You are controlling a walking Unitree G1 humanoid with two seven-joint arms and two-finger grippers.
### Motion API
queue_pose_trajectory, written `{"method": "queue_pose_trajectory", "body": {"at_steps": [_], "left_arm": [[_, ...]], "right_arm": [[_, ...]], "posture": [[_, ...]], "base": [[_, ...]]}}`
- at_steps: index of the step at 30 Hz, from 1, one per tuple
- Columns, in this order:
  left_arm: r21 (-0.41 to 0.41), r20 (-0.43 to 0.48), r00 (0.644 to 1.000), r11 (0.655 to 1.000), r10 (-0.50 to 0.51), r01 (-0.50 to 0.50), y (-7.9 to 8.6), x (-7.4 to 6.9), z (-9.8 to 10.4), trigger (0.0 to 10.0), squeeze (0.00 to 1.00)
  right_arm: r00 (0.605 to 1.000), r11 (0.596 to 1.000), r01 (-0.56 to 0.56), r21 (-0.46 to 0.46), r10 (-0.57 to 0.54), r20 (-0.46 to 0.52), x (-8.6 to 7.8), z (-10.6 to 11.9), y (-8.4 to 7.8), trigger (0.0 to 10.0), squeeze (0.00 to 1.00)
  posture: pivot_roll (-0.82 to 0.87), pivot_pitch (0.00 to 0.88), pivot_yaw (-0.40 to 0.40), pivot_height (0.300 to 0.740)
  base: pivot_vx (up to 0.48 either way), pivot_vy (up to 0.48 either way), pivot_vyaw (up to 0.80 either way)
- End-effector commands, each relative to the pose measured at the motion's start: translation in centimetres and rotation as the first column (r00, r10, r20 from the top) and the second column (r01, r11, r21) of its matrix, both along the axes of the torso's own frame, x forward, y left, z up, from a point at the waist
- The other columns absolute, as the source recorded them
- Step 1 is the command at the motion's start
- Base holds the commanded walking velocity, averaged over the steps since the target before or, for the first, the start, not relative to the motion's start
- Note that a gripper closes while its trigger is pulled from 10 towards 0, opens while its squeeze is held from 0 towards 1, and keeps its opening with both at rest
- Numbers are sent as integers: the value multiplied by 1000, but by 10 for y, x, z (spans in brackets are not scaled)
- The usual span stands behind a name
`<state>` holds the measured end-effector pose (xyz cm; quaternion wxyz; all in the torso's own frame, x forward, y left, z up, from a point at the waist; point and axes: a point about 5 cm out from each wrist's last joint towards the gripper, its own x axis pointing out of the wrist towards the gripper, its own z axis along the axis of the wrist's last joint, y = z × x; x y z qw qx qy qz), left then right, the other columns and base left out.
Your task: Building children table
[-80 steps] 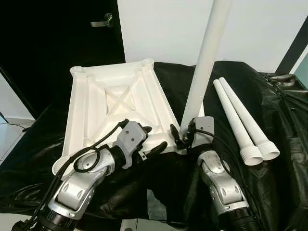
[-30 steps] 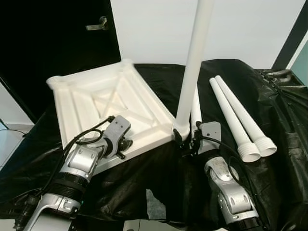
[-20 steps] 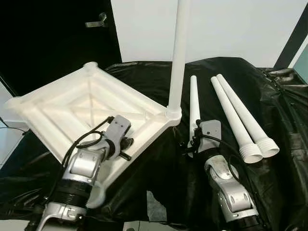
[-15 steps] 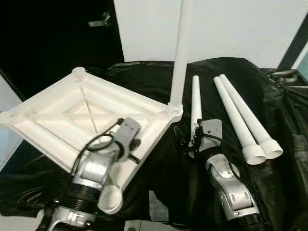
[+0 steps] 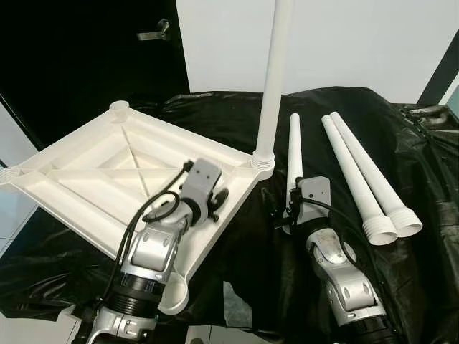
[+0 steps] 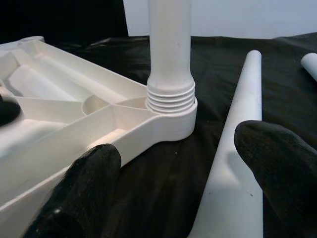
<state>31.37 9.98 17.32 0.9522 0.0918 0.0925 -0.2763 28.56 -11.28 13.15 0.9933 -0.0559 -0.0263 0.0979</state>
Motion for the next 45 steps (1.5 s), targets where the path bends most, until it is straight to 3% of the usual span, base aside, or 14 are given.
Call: {"method": "queue_pose_trajectory", "body": {"at_steps": [1,5,6,8,13,15,20,22,24,26,34,38,45], "left_arm": [[-35,21,999,999,-27,28,4,-2,7,10000,0],[-5,71,994,997,-81,82,23,-5,17,10000,0],[58,95,987,991,-126,121,42,-9,20,10000,0],[58,95,987,991,-126,121,42,-9,20,10000,0],[140,101,963,962,-251,236,60,-26,21,10000,0],[170,25,948,936,-317,308,71,-38,15,10000,0],[184,-9,938,922,-346,342,75,-44,12,10000,0],[206,-58,920,897,-388,391,85,-55,9,10000,0],[206,-58,920,897,-388,391,85,-55,9,10000,0],[231,-85,919,889,-385,394,101,-62,11,10000,0],[305,-162,923,872,-349,383,135,-79,12,10000,0],[373,-242,918,843,-315,387,146,-88,2,10000,0],[409,-285,913,824,-293,392,158,-91,2,10000,0]], "right_arm": [[999,1000,26,0,-26,-29,1,-4,-3,10000,0],[998,999,45,-15,-45,-44,5,-5,-5,10000,0],[997,999,48,-25,-49,-65,8,-7,-6,10000,0],[997,999,48,-25,-49,-65,8,-7,-6,10000,0],[993,999,16,-41,-21,-117,13,-12,-3,10000,0],[990,999,-2,-32,-3,-143,19,-13,0,10000,0],[987,1000,-6,-23,2,-164,21,-14,1,10000,0],[981,999,-25,-21,20,-194,27,-14,3,10000,0],[981,999,-25,-21,20,-194,27,-14,3,10000,0],[976,998,-41,-40,31,-214,31,-14,3,10000,0],[968,995,-77,-71,57,-246,30,-20,6,10000,0],[966,993,-80,-83,57,-251,30,-22,5,10000,0],[965,992,-87,-92,61,-253,30,-22,6,10000,0]], "posture": [[74,0,32,740],[80,0,29,740],[87,0,26,740],[87,0,26,740],[104,0,16,740],[112,0,11,740],[117,0,9,740],[123,0,7,740],[123,0,7,740],[139,0,-6,740],[149,0,-15,740],[154,0,-19,740],[153,0,-19,740]], "base": [[0,0,0],[0,0,0],[0,0,0],[0,0,0],[0,0,0],[0,0,0],[0,0,0],[0,0,0],[0,0,0],[0,0,0],[0,0,0],[0,0,0],[0,0,0]]}}
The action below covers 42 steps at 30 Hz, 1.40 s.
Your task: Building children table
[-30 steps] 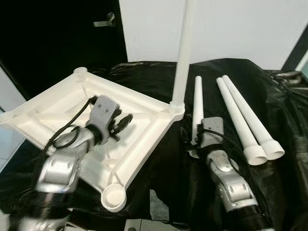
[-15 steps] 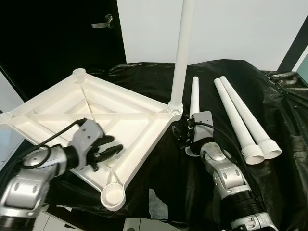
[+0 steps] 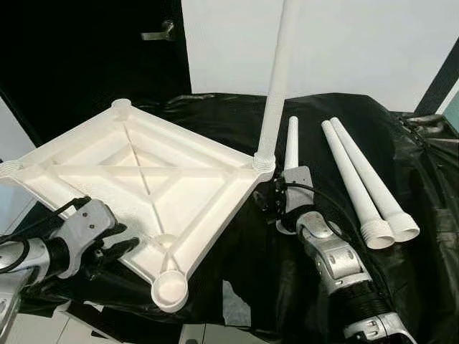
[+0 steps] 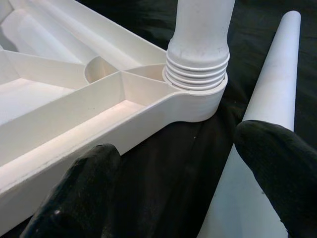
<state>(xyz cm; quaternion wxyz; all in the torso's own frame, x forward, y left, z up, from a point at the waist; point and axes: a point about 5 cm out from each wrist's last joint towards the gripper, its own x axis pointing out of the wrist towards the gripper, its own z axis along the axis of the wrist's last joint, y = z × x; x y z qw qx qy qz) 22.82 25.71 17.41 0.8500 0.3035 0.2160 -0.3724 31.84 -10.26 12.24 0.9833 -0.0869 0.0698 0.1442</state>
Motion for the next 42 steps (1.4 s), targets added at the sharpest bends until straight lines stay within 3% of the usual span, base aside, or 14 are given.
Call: {"method": "queue_pose_trajectory", "body": {"at_steps": [1,5,6,7,8,11,12,14,15,22,30,39,40,42], "left_arm": [[-1,-80,993,996,-90,90,0,-6,1,10000,0],[5,-180,975,992,-127,130,8,-17,2,10000,0],[2,-201,968,988,-151,155,8,-21,2,10000,569],[2,-201,968,988,-151,155,8,-21,2,10000,569],[-6,-232,959,986,-162,165,8,-24,2,10000,1000],[36,-245,955,983,-168,182,10,-27,0,10000,1000],[71,-249,954,980,-165,188,9,-26,-4,10000,376],[94,-253,953,977,-165,194,8,-26,-6,10000,376],[133,-235,959,972,-160,194,6,-21,-9,10000,0],[241,-151,976,951,-158,192,1,1,-13,10000,0],[253,-102,979,947,-177,197,-6,19,-11,10000,0],[319,-275,922,879,-274,356,-8,14,-29,9686,0],[325,-312,903,860,-295,393,-9,13,-33,6235,0],[328,-332,892,849,-307,415,-9,13,-35,6235,0]], "right_arm": [[998,1000,7,-22,-8,-62,-2,-13,-4,10000,0],[998,999,10,-31,-12,-69,-2,-15,-7,10000,0],[997,999,12,-34,-14,-71,-2,-15,-7,10000,0],[997,999,12,-34,-14,-71,-2,-15,-7,10000,0],[997,999,14,-34,-16,-73,-3,-16,-7,10000,0],[997,999,14,-37,-17,-72,-3,-16,-7,10000,0],[997,999,17,-37,-20,-72,-3,-16,-7,10000,0],[997,999,19,-37,-22,-72,-3,-16,-7,10000,0],[997,999,23,-35,-25,-72,-2,-16,-7,10000,0],[997,999,33,-31,-35,-71,-1,-15,-7,10000,0],[997,998,48,-30,-49,-67,0,-14,-11,10000,0],[996,997,64,-34,-65,-57,0,-13,-13,10000,0],[996,997,67,-33,-69,-55,1,-13,-13,10000,0],[996,997,70,-33,-71,-53,1,-12,-13,10000,0]], "posture": [[153,0,-19,740],[153,0,-13,740],[153,0,-13,740],[153,0,-13,740],[152,0,-10,740],[152,0,-5,740],[152,0,-3,740],[152,0,-3,740],[147,0,2,740],[139,0,8,740],[125,0,16,740],[113,0,35,740],[112,0,40,740],[112,0,40,740]], "base": [[0,0,0],[0,0,0],[0,0,0],[0,0,0],[0,0,0],[0,0,0],[0,0,0],[0,0,0],[0,0,0],[0,0,0],[0,0,0],[0,0,0],[0,0,0],[0,0,0]]}}
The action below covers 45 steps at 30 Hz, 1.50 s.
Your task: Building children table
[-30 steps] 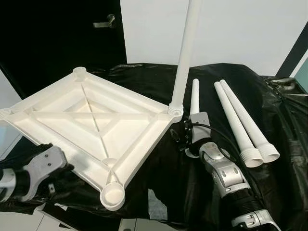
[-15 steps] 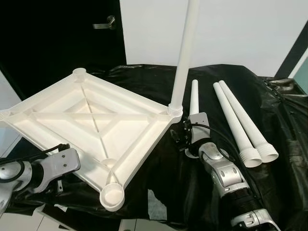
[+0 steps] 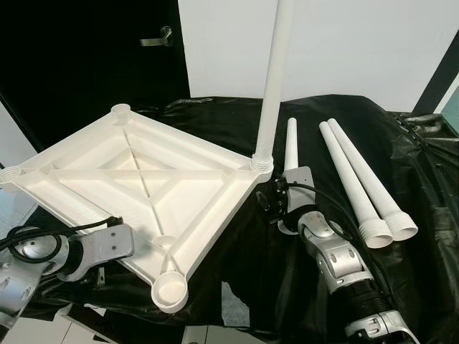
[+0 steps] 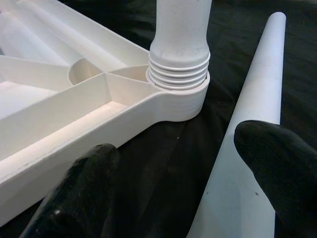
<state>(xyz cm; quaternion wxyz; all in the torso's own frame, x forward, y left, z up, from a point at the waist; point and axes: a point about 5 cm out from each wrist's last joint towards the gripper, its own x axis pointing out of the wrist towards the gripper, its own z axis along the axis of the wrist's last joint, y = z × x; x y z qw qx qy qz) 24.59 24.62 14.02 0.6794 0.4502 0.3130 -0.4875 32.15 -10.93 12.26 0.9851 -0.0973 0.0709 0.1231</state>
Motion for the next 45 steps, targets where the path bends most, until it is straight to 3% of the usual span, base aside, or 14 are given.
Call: {"method": "queue_pose_trajectory", "body": {"at_steps": [1,2,4,5,21,31,33,34,35,37,39,42,44,45], "left_arm": [[42,-90,994,997,-58,62,0,-3,-4,6039,0],[45,-98,993,997,-65,70,0,-1,-5,3608,0],[45,-98,993,997,-65,70,0,-1,-5,3608,0],[44,-100,993,996,-68,72,-1,1,-6,0,0],[-119,-124,988,990,-87,72,-22,-8,-8,0,0],[-255,-60,995,965,-75,58,-66,-30,-19,0,0],[-279,-14,999,960,-46,40,-78,-28,-21,510,0],[-295,37,999,955,-1,12,-88,-23,-22,6706,0],[-308,91,995,951,36,-6,-95,-16,-21,10000,0],[-328,113,990,944,84,-43,-100,-10,-20,10000,39],[-361,141,981,930,133,-74,-105,-3,-16,10000,933],[-387,146,976,917,160,-92,-107,-1,-12,10000,1000],[-419,181,965,902,190,-100,-111,4,-3,10000,1000],[-432,185,962,896,201,-104,-112,5,1,10000,969]], "right_arm": [[998,999,34,-6,-34,-57,-2,-13,-7,10000,0],[998,999,37,-5,-37,-57,-3,-13,-7,10000,0],[998,999,37,-5,-37,-57,-3,-13,-7,10000,0],[998,999,39,-5,-39,-57,-3,-13,-7,10000,0],[997,998,58,-1,-58,-57,-4,-14,-9,10000,0],[996,996,91,19,-91,-10,-5,-8,-12,10000,0],[994,993,108,54,-109,12,-3,-3,-13,10000,0],[991,989,125,73,-128,39,-2,3,-15,10000,0],[988,984,141,106,-147,48,-1,7,-16,10000,0],[984,979,161,122,-168,50,1,11,-18,10000,0],[976,970,195,142,-206,67,3,17,-23,10000,0],[971,964,216,158,-229,71,4,20,-26,10000,0],[962,950,258,175,-270,48,6,24,-33,10000,984],[957,945,275,177,-286,37,6,25,-36,10000,1000]], "posture": [[110,0,46,740],[109,0,49,740],[109,0,49,740],[107,0,49,740],[106,0,58,740],[111,0,57,740],[117,0,52,740],[119,0,46,740],[122,0,42,740],[123,0,41,740],[125,0,38,740],[124,0,37,740],[121,0,37,740],[121,0,37,740]], "base": [[0,0,0],[0,0,0],[0,0,0],[0,0,0],[0,0,0],[0,0,0],[0,0,0],[0,0,0],[0,0,0],[0,0,0],[0,0,0],[0,0,0],[0,0,0],[0,0,0]]}}
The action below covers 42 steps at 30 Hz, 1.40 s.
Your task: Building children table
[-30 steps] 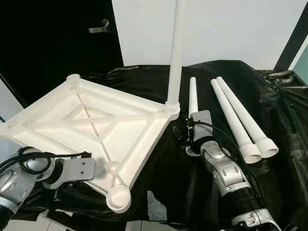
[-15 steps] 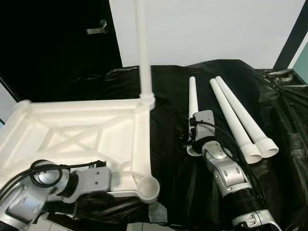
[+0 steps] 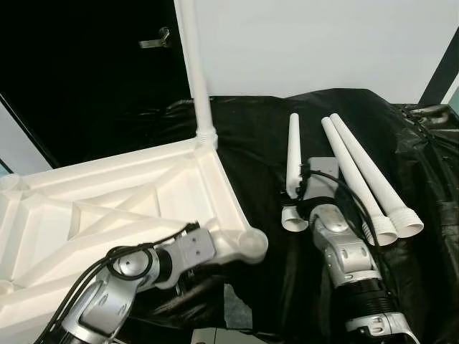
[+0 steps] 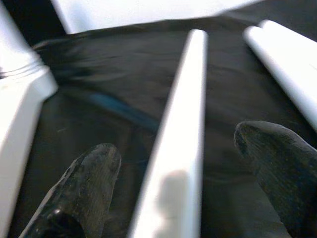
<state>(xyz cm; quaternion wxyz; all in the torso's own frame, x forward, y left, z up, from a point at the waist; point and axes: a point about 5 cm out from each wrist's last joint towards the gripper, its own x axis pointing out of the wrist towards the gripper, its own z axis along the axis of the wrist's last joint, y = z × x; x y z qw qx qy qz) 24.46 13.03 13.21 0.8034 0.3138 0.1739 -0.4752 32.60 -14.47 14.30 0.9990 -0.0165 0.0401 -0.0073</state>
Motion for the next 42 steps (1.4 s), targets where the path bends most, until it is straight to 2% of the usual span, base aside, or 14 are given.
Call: {"method": "queue_pose_trajectory", "body": {"at_steps": [1,2,3,5,6,7,9,10,22,26,38,39,41,42], "left_arm": [[-9,67,995,997,76,-76,4,6,9,10000,969],[-25,70,995,997,72,-70,3,6,12,10000,588],[-49,70,995,996,77,-73,2,6,16,10000,0],[-70,65,995,995,79,-74,1,6,20,10000,0],[-86,72,996,995,56,-50,1,5,24,10000,0],[-99,76,996,994,44,-36,0,5,27,10000,0],[-106,79,996,994,36,-28,-1,4,29,10000,0],[-122,95,995,993,18,-7,-3,2,32,10000,0],[-252,113,990,962,-81,107,-13,-10,53,10000,0],[-276,135,990,958,-43,80,-13,-6,58,10000,0],[-300,157,987,953,21,27,-13,-2,58,10000,0],[-303,159,987,953,31,19,-13,-1,58,10000,0],[-303,159,987,953,31,19,-13,-1,58,10000,0],[-305,161,986,952,41,10,-13,0,58,10000,0]], "right_arm": [[1000,1000,18,21,-18,-5,2,5,-1,10000,1000],[999,999,30,28,-29,-15,2,6,-3,10000,1000],[999,998,35,42,-34,-31,3,5,-4,10000,1000],[999,998,32,56,-29,-44,3,5,-4,10000,1000],[998,997,26,79,-21,-61,4,5,-4,10000,569],[997,995,17,97,-10,-76,5,4,-3,10000,333],[996,994,12,108,-3,-84,5,4,-3,10000,333],[995,993,-2,122,14,-96,6,3,-1,10000,0],[974,975,-37,219,84,-212,22,5,-2,10000,0],[931,975,-36,220,112,-346,27,-3,-10,10000,0],[843,976,-68,209,168,-511,35,-21,-16,10000,0],[829,972,-75,223,185,-527,36,-23,-15,8314,0],[829,972,-75,223,185,-527,36,-23,-15,8314,0],[822,972,-81,222,191,-536,37,-24,-15,4431,0]], "posture": [[121,0,37,740],[119,0,37,740],[119,0,36,740],[119,0,36,740],[119,0,36,740],[118,0,36,740],[117,0,36,740],[118,0,33,740],[123,0,5,740],[126,0,-26,740],[125,0,-59,740],[124,0,-61,740],[124,0,-61,740],[123,0,-62,740]], "base": [[0,0,0],[0,0,0],[0,0,0],[0,0,0],[0,0,0],[0,0,0],[0,0,0],[0,0,0],[0,0,0],[0,0,0],[0,0,0],[0,0,0],[0,0,0],[0,0,0]]}}
